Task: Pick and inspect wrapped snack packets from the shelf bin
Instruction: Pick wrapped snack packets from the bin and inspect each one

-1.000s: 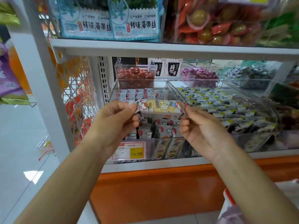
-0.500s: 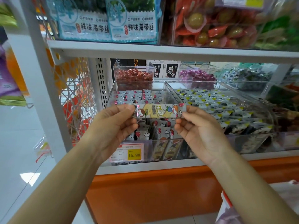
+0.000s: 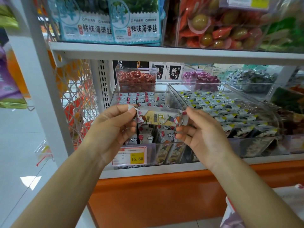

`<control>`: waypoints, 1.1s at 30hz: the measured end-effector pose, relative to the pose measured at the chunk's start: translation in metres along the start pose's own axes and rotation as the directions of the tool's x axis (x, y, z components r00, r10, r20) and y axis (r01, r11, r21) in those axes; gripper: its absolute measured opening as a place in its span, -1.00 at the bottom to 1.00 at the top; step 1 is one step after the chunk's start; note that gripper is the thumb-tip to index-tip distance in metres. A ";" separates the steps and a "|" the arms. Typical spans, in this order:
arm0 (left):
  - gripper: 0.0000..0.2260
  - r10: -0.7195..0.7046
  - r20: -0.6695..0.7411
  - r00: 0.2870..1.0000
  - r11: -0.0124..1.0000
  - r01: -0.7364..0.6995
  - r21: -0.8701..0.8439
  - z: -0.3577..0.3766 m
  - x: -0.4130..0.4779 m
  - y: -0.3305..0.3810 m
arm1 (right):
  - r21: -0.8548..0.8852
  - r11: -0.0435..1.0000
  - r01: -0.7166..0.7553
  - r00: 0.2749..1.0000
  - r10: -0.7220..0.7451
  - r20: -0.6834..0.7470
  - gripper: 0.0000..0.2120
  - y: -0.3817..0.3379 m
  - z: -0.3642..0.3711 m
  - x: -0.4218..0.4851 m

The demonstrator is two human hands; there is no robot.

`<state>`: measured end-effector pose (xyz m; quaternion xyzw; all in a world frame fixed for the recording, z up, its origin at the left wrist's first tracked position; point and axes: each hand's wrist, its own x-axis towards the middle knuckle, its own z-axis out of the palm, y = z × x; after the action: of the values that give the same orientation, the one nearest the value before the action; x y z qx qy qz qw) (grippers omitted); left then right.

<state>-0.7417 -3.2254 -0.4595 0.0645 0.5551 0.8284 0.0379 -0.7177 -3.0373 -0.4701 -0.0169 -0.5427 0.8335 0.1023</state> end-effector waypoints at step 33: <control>-0.87 -0.011 -0.134 0.991 1.000 0.015 0.025 0.008 0.000 0.001 | -0.244 0.953 0.178 0.981 -0.191 -0.032 -0.87 0.008 -0.002 0.004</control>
<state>-0.7405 -3.2186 -0.4558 0.0058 0.5673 0.8234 0.0052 -0.7228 -3.0378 -0.4779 -0.0013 -0.6356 0.7478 0.1918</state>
